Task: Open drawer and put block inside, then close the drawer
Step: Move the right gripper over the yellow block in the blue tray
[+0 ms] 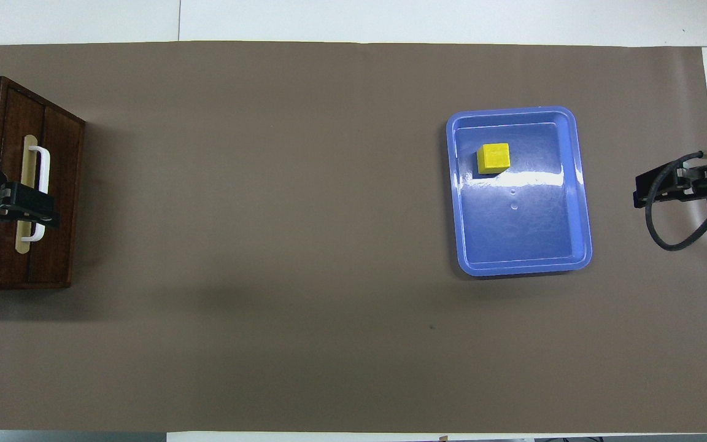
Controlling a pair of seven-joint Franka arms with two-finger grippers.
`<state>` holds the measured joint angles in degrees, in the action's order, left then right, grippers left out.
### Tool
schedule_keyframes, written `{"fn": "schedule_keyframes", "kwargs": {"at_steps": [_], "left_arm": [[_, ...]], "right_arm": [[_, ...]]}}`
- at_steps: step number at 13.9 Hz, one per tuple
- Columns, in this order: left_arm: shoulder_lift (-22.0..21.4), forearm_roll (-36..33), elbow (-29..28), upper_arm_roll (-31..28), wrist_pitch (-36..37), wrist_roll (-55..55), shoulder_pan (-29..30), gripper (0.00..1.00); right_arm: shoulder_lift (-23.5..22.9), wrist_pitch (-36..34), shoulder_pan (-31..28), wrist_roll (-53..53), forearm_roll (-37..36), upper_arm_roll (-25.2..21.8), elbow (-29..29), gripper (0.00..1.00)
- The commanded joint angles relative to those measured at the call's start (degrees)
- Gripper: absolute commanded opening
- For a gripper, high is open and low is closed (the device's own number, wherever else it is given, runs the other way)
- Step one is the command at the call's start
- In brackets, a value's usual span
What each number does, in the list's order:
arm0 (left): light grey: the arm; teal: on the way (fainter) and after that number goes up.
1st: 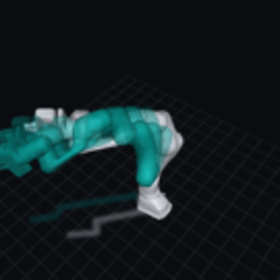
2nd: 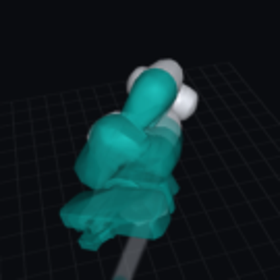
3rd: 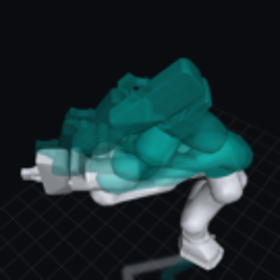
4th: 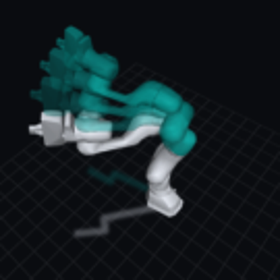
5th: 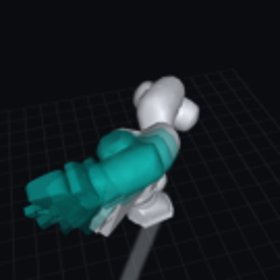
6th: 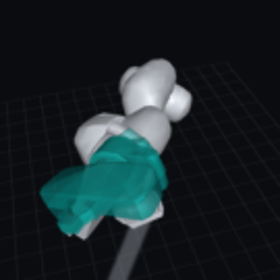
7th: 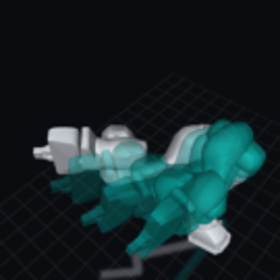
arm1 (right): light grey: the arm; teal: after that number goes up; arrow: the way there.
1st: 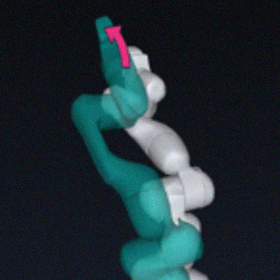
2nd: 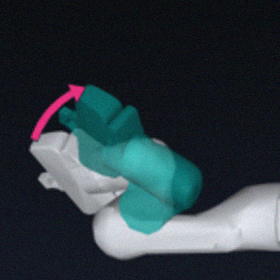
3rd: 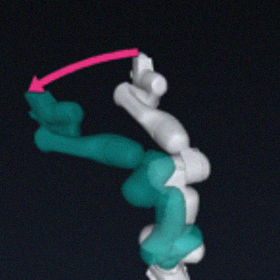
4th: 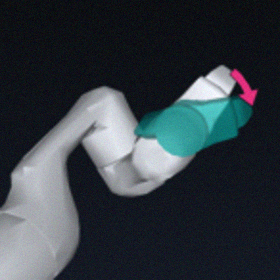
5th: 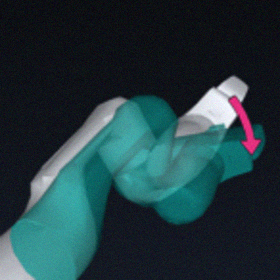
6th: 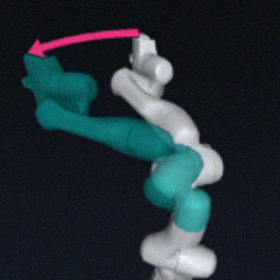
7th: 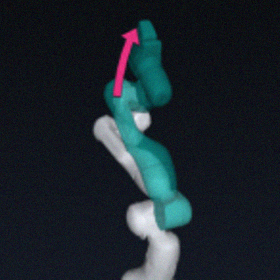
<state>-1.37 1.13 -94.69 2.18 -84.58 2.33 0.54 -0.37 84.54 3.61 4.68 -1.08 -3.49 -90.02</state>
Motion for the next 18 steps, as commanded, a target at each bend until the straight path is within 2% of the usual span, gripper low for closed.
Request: {"fn": "schedule_keyframes", "kwargs": {"at_steps": [1, 5, 7, 9, 11, 15, 18], "left_arm": [[-0.66, -0.43, -0.14, 0.19, -0.32, -0.31, 0.43, 1.00], [-0.66, -0.43, -0.14, 0.19, -0.32, -0.22, 0.43, 1.00], [-0.66, -0.43, -0.14, 0.19, -0.32, -0.31, 0.43, 1.00], [-0.66, -0.43, -0.14, 0.19, -0.32, -0.31, 0.43, 1.00], [-0.66, -0.43, -0.14, 0.19, -0.32, -0.31, 0.43, 1.00], [-0.66, -0.43, -0.14, 0.19, -0.32, -0.31, 0.43, 1.00], [-0.66, -0.43, -0.14, 0.19, -0.32, -0.31, 0.43, 1.00]], "right_arm": [[0.63, 0.89, -0.62, 0.34, 0.99, 0.24, -0.42, 1.00], [0.72, 0.72, -1.23, 0.34, 0.64, 0.24, -0.51, 1.00], [0.72, 5.52, -2.72, 1.21, 1.78, 0.24, -1.30, 1.00], [-0.41, 8.88, -2.90, 7.58, 2.57, 0.24, -1.22, 1.00], [-3.83, 10.55, -3.34, 14.45, 4.67, 0.15, 0.01, 1.00], [-15.86, 13.53, -3.43, 34.82, 9.07, 0.24, 8.96, 1.00], [-19.40, 19.25, -3.26, 47.83, 15.65, 0.15, 8.72, 1.00]]}}
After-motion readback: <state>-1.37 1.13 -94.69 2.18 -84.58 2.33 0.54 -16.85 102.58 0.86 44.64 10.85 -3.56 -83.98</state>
